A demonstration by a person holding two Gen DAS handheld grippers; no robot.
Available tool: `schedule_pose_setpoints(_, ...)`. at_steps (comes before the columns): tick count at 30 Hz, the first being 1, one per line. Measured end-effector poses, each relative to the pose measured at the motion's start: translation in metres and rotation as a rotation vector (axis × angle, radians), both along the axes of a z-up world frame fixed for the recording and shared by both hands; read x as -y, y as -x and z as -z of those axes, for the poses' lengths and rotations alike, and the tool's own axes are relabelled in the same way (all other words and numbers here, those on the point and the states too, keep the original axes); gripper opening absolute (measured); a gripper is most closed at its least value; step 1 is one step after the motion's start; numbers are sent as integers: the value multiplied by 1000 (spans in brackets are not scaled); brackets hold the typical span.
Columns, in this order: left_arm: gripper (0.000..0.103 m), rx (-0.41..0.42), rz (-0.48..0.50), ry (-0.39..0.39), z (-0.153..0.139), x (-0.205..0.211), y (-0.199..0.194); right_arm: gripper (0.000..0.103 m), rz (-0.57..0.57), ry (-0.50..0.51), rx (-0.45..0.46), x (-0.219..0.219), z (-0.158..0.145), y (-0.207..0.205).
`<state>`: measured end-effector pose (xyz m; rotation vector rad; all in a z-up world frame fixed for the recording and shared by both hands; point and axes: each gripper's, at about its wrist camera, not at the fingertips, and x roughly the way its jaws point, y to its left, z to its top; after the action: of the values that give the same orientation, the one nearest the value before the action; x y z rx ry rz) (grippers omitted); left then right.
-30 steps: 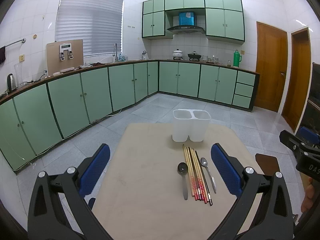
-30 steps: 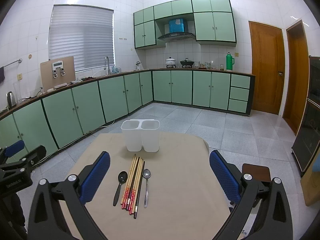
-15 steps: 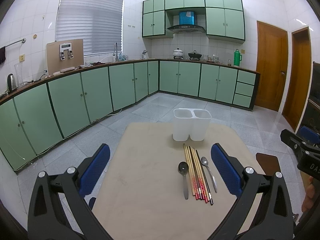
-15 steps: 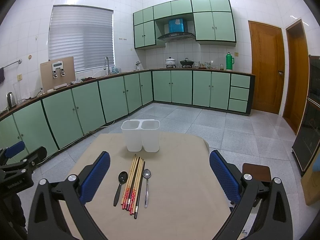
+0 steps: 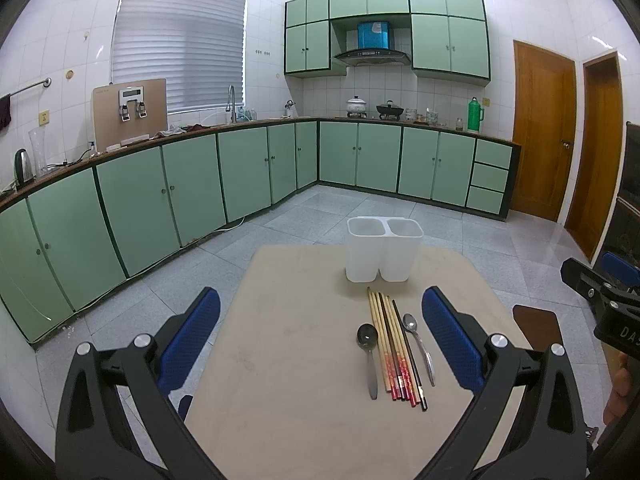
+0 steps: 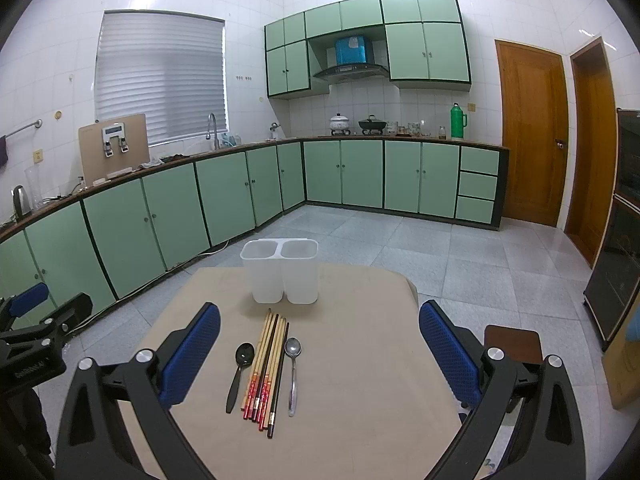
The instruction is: Organize utensils
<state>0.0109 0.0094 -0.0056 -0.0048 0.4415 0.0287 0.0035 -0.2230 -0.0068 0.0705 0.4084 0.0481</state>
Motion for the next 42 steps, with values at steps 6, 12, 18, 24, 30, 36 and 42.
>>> schedule_pose_setpoints(6,98,2,1,-3,0,3,3,97,1,-1,-2,2,0,-2)
schedule_pose_setpoints(12,98,2,0,-2,2,-3,4,97,-1,0,-3,1,0,-4)
schedule_pose_setpoints(18,98,-3,1,-3,0,3,2,97,-2,3,-10,-1,1,-6)
schedule_pose_setpoints(24,98,-12,-1,-5,3,2,-2,97,0,3,-15,1,3,-8)
schedule_pose_setpoints(30,98,-18,-1,-5,7,-1,-3,97,1,1,-19,1,4,-11)
schedule_pose_setpoints(36,98,-34,-6,-13,14,-6,-10,97,1,3,-37,1,9,-16)
schedule_pose_setpoints(42,98,-84,-13,-29,24,-3,-38,97,-5,17,-94,-2,27,-42)
